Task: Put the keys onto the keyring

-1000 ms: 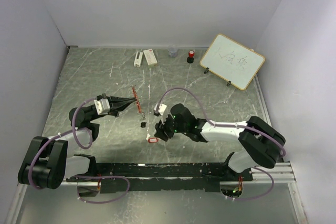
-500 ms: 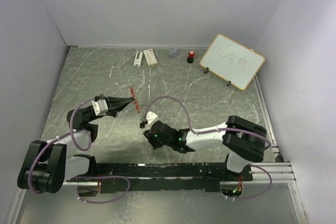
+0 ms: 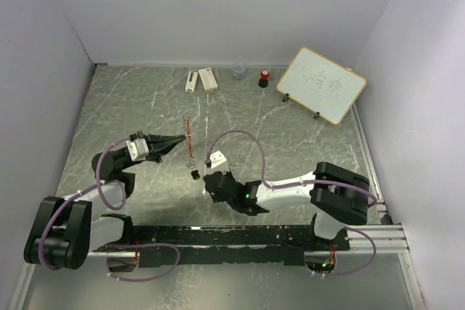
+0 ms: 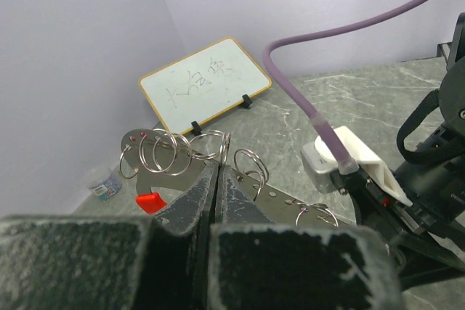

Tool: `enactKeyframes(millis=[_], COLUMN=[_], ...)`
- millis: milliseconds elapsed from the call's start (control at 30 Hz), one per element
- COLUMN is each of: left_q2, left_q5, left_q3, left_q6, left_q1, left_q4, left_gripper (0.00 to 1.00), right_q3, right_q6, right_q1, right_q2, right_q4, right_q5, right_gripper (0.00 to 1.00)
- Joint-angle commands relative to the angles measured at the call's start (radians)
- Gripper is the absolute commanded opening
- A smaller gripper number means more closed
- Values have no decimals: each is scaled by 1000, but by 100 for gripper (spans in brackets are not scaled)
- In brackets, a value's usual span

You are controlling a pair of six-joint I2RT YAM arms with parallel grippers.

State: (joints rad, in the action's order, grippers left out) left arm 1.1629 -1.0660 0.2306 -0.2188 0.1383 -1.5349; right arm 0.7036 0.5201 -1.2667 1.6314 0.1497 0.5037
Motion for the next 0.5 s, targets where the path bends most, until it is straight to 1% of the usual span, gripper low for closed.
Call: enactKeyframes(millis=[0,67,133,267,333,400,467], left_q2=[-8,-8,-6,-8,-7,-4,-3], left_q5=[1,1,0,0,0,0,-2], left_q3=[-5,-4,-4,-4,-4,-4,-4], left_q6=[-19,-19,-20,-21,-21,-22,-23], left_q1=[-13,-12,-12,-12,-12,-13,-12], left_q4=[-273,-274,-275,-273,-274,-275,-275], left_gripper=[7,7,7,7,7,7,7], right_q3=[-4,-8,-27,-83,-119,-157,-198], right_q6=[37,35,24,-18,-50,-98,-162], right_q1=[-6,-5,-6,-2,7,25,50], right_q2=[-48,-59,-84,-160,-198,-227,-251], right_q4=[-80,-101,-86,-27,2,66,136], right_q5=[101,113,111,65,14,-57,-166], right_gripper=[44,44,45,54,56,56,56])
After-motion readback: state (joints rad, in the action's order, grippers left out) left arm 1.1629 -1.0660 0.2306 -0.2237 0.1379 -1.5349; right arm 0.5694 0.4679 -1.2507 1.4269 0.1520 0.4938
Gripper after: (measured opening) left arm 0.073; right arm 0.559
